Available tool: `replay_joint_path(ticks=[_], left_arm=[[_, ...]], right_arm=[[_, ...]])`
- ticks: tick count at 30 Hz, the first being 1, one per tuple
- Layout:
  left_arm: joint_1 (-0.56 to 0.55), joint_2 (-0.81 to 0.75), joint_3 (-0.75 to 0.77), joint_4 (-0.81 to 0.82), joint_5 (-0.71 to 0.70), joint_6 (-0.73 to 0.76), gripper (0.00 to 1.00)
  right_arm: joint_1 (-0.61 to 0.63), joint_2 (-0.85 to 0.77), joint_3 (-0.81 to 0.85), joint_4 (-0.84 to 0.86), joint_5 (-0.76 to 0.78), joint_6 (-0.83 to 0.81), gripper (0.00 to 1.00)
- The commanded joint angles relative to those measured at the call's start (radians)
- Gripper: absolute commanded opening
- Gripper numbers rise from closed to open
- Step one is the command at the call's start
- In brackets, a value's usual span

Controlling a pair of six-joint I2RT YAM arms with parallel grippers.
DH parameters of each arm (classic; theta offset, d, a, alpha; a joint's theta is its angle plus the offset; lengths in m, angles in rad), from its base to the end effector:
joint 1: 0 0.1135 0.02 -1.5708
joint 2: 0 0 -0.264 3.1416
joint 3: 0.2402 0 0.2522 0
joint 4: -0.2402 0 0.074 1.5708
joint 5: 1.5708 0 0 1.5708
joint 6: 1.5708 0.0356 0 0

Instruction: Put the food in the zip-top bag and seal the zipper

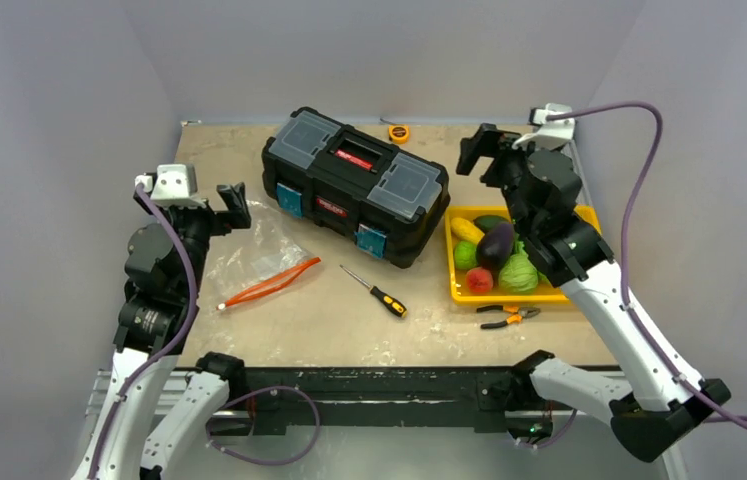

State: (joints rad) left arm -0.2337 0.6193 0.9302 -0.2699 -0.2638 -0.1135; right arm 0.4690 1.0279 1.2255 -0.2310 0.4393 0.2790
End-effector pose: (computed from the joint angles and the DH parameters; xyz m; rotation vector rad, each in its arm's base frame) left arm 0.1268 -0.0207 0.4032 -0.1182 1.5271 -0.0748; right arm 0.2015 0.0851 0.4429 0.1885 1.5946 0.2284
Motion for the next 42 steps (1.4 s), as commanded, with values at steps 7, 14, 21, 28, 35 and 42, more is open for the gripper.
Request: replay_joint_path(ticks=[7, 14, 21, 28, 35, 42], left_arm=[[-0.073, 0.029, 0.041, 0.022, -0.023, 0.033, 1.00], [-0.148, 0.043, 0.043, 0.010, -0.085, 0.073, 1.00], [-0.160, 0.036, 0.055, -0.019, -0.106, 0.034, 1.00], [-0.161, 0.000, 0.126, -0.483, -0.239, -0.414, 1.00], [-0.161, -0.111, -0.027, -0.683, -0.070, -0.604, 1.00], [-0.160, -0.043, -0.145, -0.758, 0.055, -0.900, 1.00]], right_arm=[[0.252, 0.105, 0.121, 0.004, -0.068, 0.060, 0.99], [0.351, 0.213, 0.158, -0.037, -0.131, 0.084, 0.99], [0.411, 0.220, 0.148, -0.031, -0.121, 0.106, 0.99], [0.470, 0.241, 0.119, 0.008, -0.230, 0.175, 0.99], [0.489, 0.241, 0.079, 0.099, -0.289, 0.181, 0.99], [0.490, 0.210, 0.047, 0.131, -0.301, 0.180, 0.99]])
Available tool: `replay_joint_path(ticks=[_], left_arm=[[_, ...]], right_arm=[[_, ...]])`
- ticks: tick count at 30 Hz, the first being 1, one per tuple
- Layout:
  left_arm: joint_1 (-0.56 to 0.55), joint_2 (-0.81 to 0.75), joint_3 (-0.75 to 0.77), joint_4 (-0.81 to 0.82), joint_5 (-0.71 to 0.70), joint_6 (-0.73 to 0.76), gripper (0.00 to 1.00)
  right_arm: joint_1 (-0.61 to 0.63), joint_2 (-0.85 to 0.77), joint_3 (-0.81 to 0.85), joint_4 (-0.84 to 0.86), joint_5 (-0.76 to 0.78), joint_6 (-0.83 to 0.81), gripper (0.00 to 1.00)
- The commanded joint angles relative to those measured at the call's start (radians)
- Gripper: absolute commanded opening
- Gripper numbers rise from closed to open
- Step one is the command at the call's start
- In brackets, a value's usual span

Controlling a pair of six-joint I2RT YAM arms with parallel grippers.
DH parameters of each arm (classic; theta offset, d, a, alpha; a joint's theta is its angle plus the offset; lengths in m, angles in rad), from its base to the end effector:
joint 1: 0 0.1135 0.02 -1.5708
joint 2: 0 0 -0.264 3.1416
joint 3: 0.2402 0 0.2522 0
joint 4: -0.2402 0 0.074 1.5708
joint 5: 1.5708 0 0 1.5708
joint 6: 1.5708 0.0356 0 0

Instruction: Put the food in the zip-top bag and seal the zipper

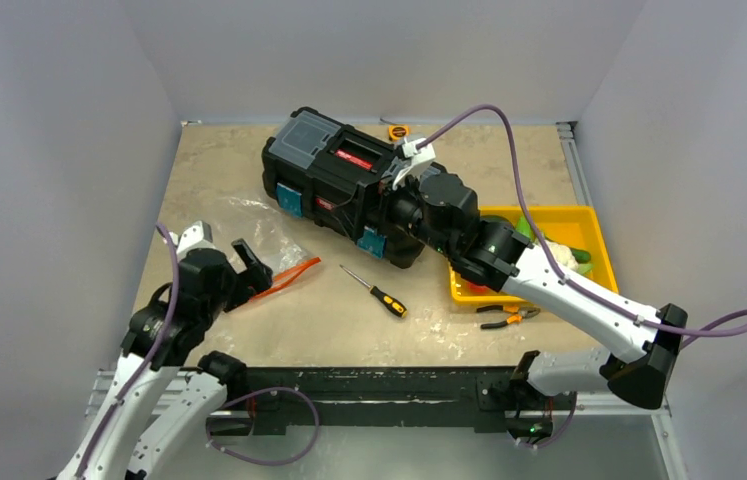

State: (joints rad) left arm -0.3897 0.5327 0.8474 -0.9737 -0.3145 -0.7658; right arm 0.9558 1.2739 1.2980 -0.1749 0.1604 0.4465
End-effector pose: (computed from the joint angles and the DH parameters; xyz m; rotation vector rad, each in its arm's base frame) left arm 0.0895 -0.0248 0.3144 -0.5797 2.1307 -0.2972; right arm 0.1743 0.2369 0.4154 -0.3331 1.7735 0.8876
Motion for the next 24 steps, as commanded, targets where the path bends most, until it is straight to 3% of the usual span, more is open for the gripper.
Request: replay_joint_path(ticks=[1, 6, 10, 17, 24], left_arm=[[-0.003, 0.045, -0.093, -0.020, 0.124, -0.307, 1.00], [-0.003, 0.005, -0.291, 0.304, 0.161, -0.572, 1.00], [0.000, 0.021, -0.374, 0.404, 0.075, -0.799, 0.93], [0.000, 0.056, -0.591, 0.645, -0.102, -1.156, 0.92], [0.000, 0.105, -0.610, 0.663, -0.252, -1.168, 0.96]], right_arm=[[0.003, -0.043, -0.032, 0.077, -0.021, 0.012, 0.99], [0.003, -0.076, -0.057, 0.074, -0.011, 0.009, 0.99], [0.003, -0.106, -0.075, 0.069, 0.002, 0.004, 0.99], [0.003, -0.134, -0.088, 0.071, 0.027, -0.010, 0.99], [0.003, -0.139, -0.119, 0.100, 0.038, -0.020, 0.99]])
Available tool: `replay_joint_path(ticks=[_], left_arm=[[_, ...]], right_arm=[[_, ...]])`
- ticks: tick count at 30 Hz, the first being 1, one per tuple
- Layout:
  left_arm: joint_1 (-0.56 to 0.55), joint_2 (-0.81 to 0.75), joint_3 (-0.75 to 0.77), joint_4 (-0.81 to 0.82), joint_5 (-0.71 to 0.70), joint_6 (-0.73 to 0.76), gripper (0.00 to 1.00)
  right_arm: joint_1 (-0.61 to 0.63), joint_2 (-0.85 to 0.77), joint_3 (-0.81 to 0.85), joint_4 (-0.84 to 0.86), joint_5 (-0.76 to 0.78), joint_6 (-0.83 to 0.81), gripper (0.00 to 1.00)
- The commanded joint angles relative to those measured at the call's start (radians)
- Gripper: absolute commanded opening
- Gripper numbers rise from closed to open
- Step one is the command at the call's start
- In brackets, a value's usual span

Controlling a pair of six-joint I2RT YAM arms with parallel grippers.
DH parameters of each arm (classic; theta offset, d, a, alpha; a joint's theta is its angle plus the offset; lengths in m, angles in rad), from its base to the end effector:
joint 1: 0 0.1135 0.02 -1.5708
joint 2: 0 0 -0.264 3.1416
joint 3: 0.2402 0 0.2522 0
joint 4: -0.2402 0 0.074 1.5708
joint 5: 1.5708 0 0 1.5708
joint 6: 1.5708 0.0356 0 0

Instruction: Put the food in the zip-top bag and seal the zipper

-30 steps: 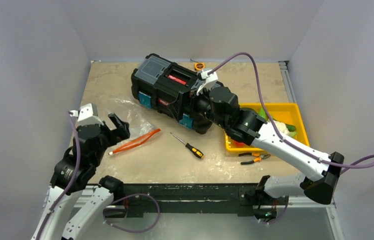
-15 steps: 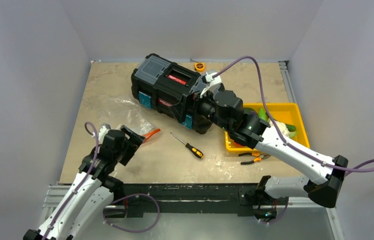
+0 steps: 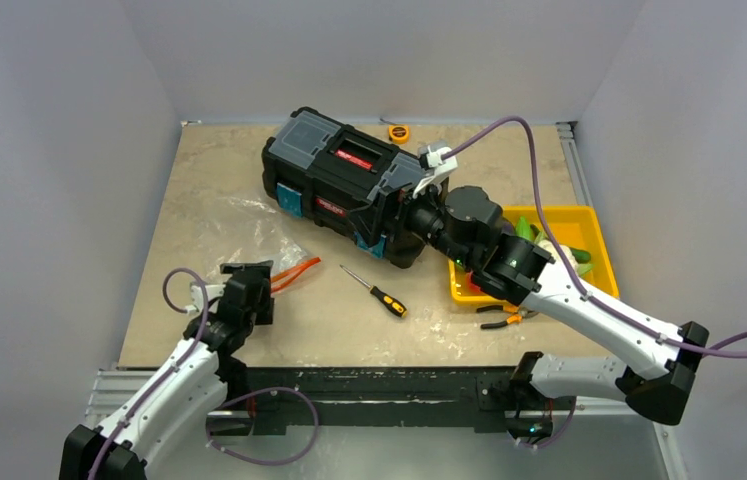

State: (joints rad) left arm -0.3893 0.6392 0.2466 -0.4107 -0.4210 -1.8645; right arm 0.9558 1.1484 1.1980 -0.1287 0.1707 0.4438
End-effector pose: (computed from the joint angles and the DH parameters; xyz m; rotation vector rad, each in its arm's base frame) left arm 0.1270 -0.0364 0.1561 -1.7446 1.6159 -0.6465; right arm 0.1562 0.2107 0.4177 -0.3052 1.7051 0.9145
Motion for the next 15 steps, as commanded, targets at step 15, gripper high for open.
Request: replay_joint_path(ticks=[15], left_arm=[[0.015, 0.013, -0.093, 0.257, -0.253, -0.062, 0.73]], right_arm=[[0.003, 0.008, -0.028, 0.054, 0.041, -0.018, 0.99]])
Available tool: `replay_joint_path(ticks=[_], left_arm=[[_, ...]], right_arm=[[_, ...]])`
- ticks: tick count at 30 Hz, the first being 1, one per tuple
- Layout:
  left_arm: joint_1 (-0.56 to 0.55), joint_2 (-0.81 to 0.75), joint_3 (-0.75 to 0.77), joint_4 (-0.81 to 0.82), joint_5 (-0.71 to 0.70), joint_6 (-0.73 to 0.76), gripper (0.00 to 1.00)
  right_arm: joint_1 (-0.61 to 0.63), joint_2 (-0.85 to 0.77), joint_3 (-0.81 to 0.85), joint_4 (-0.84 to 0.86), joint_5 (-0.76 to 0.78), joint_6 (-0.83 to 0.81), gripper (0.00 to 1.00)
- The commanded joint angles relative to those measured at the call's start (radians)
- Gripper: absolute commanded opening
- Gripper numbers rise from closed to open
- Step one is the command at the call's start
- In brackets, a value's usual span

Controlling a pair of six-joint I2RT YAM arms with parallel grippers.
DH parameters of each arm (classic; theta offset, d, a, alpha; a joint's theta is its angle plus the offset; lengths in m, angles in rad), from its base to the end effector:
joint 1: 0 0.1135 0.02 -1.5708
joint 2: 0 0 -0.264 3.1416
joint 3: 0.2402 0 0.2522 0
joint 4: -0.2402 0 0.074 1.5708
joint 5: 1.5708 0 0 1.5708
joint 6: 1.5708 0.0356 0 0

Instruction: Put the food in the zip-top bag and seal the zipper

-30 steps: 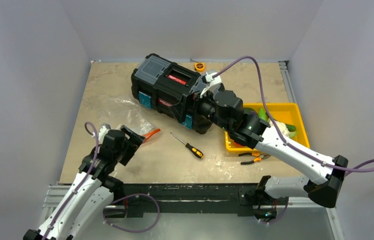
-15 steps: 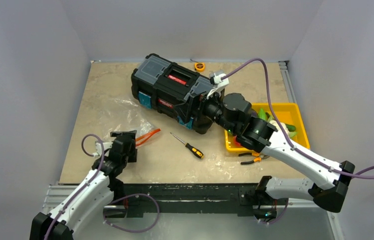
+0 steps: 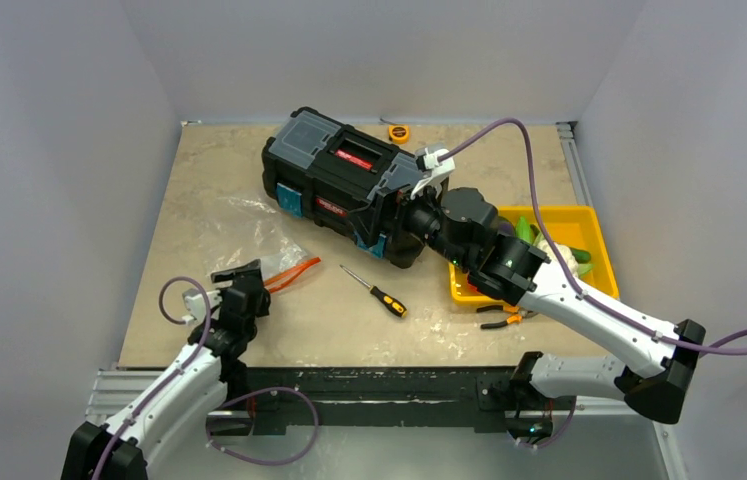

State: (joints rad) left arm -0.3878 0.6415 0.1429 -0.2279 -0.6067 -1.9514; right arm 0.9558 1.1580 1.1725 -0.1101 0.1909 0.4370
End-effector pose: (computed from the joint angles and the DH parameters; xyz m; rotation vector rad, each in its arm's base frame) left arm 0.1275 -0.0302 0.1384 -1.7684 1.3425 -0.6404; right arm 0.1593 0.2139 0.4085 -0.2995 1.7180 0.8851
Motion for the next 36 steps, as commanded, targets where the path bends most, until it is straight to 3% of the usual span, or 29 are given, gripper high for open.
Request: replay_joint_path(ticks=[1, 8, 13, 17, 20, 24, 27, 31, 36], left_arm=[[0.018, 0.013, 0.013, 0.079, -0.069, 0.037, 0.70], [0.052, 0.007, 0.028, 0.078, -0.093, 0.139, 0.30], [0.070, -0.073, 0.124, -0.049, -0.114, 0.377, 0.01], [0.071, -0.105, 0.341, -0.350, -0.140, 0.601, 0.00], [0.070, -0.079, 0.521, -0.625, -0.176, 0.670, 0.00], [0.070, -0.023, 0.709, -0.847, -0.179, 0.840, 0.00], [0.070, -0.006, 0.820, -0.923, -0.145, 0.987, 0.00], [0.070, 0.013, 0.930, -0.924, 0.008, 1.222, 0.00], [0.071, 0.058, 1.049, -1.021, 0.167, 1.270, 0.00]], right_arm=[[0.003, 0.001, 0.001, 0.029, 0.025, -0.012, 0.99], [0.003, 0.001, 0.009, -0.001, 0.046, -0.008, 0.99], [0.003, 0.012, 0.014, -0.011, 0.066, -0.007, 0.99], [0.003, 0.049, 0.042, -0.067, 0.114, -0.009, 0.99], [0.005, 0.076, 0.048, -0.080, 0.156, 0.004, 0.99], [0.010, 0.121, 0.074, -0.099, 0.138, 0.008, 0.99], [0.023, 0.166, 0.107, -0.126, 0.036, -0.048, 0.99], [0.082, 0.189, 0.082, -0.058, -0.021, -0.137, 0.99], [0.199, 0.220, 0.033, 0.111, 0.002, -0.165, 0.99]])
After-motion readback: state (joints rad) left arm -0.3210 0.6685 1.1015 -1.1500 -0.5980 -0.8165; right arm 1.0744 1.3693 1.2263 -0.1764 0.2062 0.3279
